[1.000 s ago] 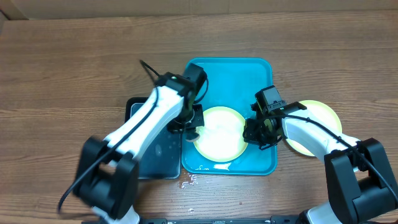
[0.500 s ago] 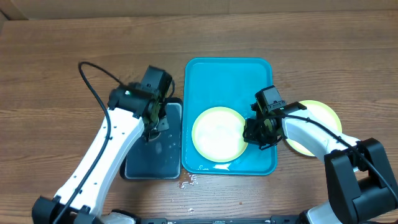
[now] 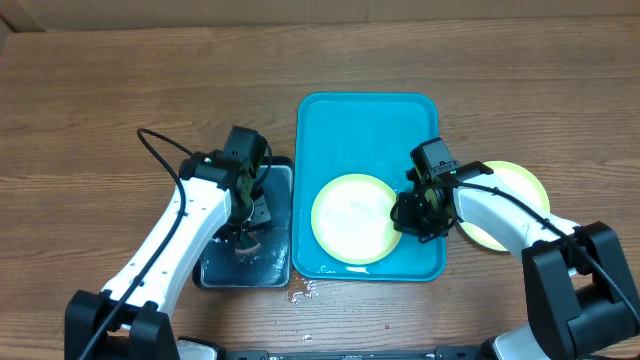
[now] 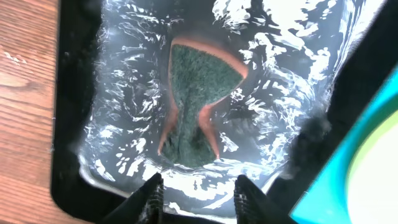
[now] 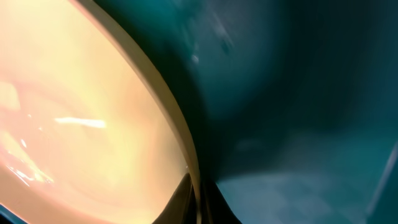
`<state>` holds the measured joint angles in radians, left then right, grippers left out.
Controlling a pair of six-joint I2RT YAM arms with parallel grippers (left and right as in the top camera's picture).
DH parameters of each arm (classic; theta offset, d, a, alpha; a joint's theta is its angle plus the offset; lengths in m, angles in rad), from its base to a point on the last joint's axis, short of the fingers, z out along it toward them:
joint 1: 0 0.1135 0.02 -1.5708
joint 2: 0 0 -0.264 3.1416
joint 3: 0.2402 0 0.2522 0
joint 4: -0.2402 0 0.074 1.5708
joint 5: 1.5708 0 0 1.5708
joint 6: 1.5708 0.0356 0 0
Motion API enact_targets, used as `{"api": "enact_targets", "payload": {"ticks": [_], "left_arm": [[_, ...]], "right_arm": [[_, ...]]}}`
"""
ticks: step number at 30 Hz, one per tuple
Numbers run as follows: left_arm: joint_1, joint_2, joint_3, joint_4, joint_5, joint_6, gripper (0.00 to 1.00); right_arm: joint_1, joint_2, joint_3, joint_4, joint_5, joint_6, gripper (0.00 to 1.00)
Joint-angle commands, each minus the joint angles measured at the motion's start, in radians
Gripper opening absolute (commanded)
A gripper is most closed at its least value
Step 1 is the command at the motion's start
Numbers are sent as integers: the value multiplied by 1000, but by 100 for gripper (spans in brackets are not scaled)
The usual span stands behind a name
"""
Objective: Clean dirty plates on tray and stack at the side
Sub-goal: 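Return the sponge to the black tray with the left gripper, then lift the yellow plate with the right gripper and tilt it over the black tray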
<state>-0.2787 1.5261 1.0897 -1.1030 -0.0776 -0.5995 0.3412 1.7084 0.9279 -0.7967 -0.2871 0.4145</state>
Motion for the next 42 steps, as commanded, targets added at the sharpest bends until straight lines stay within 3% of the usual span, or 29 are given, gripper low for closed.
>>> {"api": "enact_targets", "payload": {"ticks": [1, 6, 10, 18, 27, 42], "left_arm": [[6, -69, 118, -58, 19, 23, 44], [29, -163, 276, -161, 19, 28, 61], [50, -249, 403, -230, 19, 28, 100], [50, -403, 523, -289, 20, 28, 100], [50, -505, 523, -291, 18, 28, 100], [50, -499, 522, -342, 19, 28, 100]], "right_arm": [[7, -5, 92, -77, 47, 0, 4], [51, -63, 264, -194, 132, -55, 4], [127, -88, 418, -261, 242, -75, 4], [335, -88, 549, -193, 434, -75, 4], [618, -68, 549, -43, 864, -74, 4], [826, -68, 549, -20, 1163, -70, 4]]}}
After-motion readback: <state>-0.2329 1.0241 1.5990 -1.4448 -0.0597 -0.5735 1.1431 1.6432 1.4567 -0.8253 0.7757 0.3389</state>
